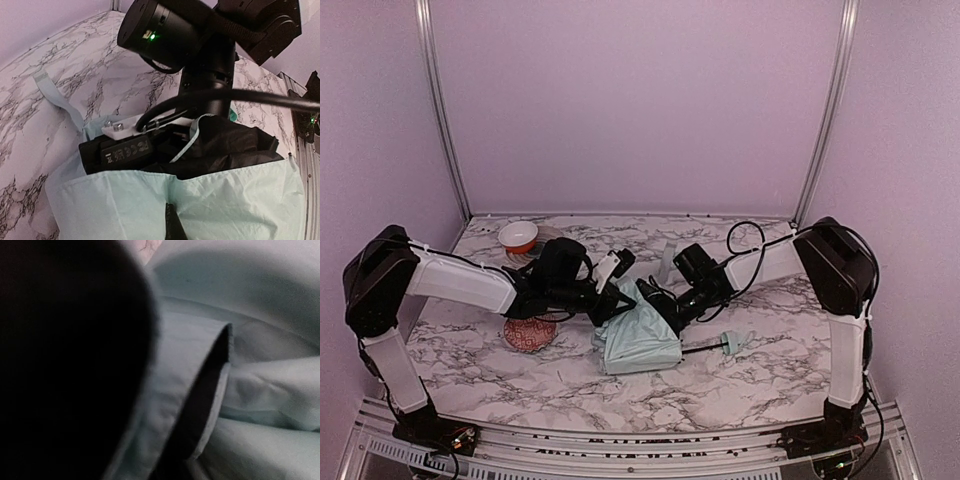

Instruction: Put away the umbrella

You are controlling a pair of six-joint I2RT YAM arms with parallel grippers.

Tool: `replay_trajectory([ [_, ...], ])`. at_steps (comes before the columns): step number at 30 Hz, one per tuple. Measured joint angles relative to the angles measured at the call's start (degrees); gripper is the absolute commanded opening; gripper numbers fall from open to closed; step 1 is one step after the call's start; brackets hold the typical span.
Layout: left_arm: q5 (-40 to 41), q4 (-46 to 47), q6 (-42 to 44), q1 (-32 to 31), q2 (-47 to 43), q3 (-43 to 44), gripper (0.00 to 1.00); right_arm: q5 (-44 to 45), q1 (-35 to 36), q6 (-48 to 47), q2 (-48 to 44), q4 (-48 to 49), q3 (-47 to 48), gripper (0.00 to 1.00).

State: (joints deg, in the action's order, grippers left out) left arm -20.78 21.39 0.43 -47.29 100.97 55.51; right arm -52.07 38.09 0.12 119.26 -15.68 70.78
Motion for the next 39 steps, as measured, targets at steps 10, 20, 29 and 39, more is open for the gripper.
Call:
replay_trajectory([
  [10, 1.3, 0.9, -2.4, 0.1, 3.1, -3.4, 0.00, 1.3, -1.7, 2.8, -2.0, 0.6, -1.6, 0.23],
  [20, -0.2, 1.5, -2.7, 0.1, 4.3, -4.3, 0.00, 11.1, -6.6, 5.0, -21.5, 0.2, -6.1, 0.47],
  [29, -0.9, 1.5, -2.6, 0.1, 4.1, -4.3, 0.00, 13.1, -2.1, 9.2, -24.8, 1.9, -10.5, 0.43],
  [39, -5.0, 1.5, -1.3, 0.1, -2.0, -5.8, 0.00, 10.2, 1.0, 13.3, -16.8, 4.9, -10.6, 0.00],
])
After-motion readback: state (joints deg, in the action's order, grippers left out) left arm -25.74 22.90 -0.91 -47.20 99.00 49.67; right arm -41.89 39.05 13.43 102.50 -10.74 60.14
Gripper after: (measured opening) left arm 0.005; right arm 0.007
